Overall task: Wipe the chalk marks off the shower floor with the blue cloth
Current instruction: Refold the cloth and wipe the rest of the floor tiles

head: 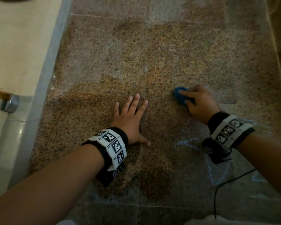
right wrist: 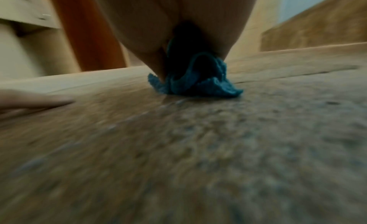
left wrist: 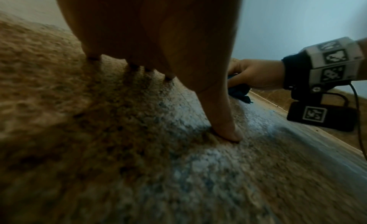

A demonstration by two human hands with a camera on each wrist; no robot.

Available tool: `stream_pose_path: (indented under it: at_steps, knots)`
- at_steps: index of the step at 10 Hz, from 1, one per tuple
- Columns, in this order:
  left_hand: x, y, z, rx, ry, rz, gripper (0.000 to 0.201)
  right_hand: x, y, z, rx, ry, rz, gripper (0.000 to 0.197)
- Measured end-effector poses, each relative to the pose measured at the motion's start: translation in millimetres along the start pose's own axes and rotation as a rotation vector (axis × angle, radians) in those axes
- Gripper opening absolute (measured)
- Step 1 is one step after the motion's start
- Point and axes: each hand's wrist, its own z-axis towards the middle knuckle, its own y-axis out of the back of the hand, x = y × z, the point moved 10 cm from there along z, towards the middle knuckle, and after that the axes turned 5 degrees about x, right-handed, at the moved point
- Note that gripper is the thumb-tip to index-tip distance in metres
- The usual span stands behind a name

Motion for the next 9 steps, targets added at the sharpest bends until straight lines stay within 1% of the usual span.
stream_pose_path:
  at_steps: [1,2,3,4,5,6,7,8,9]
  knots:
    - [-0.4,0.8,0.7,0.007,0.002,-0.001,0.142,-25.2,6.8,-3.8,-0.05,-0.165,-0.039,0.039]
    - [-0.8,0.6,0.5,0.013,0.019,0.002,0.143,31.5,-15.8,-35.7,-0.057,0.145,0.017,0.038]
    - [-1.1,1.1,-1.6,0.02,0.029,0.015,0.143,61.7,-44.0,-57.1,0.166,0.346,0.01,0.039]
    - [-0.9,2.8,-3.7,0.024,0.012,0.01,0.141,8.4,-5.1,-23.2,-0.033,0.106,0.014,0.035]
    - [-0.6,3.5,-4.6,0.035,0.0,0.006,0.14,-41.0,15.8,-14.9,-0.108,-0.16,-0.011,0.038]
    - [-1.7,3.5,-4.2,0.03,0.004,0.011,0.14,6.8,-9.1,-39.8,-0.071,0.005,-0.016,0.031]
    - [-1.4,2.1,-5.9,0.035,0.0,0.018,0.14,61.3,-51.7,-72.3,0.135,0.363,-0.024,0.035]
    - [0.1,-0.3,-10.5,0.065,-0.016,0.022,0.139,33.5,-32.2,-46.3,0.105,0.262,-0.068,0.038]
    - [-7.9,-2.7,-18.7,0.072,-0.026,0.016,0.139,-33.8,11.2,-19.5,-0.074,-0.132,-0.04,0.04]
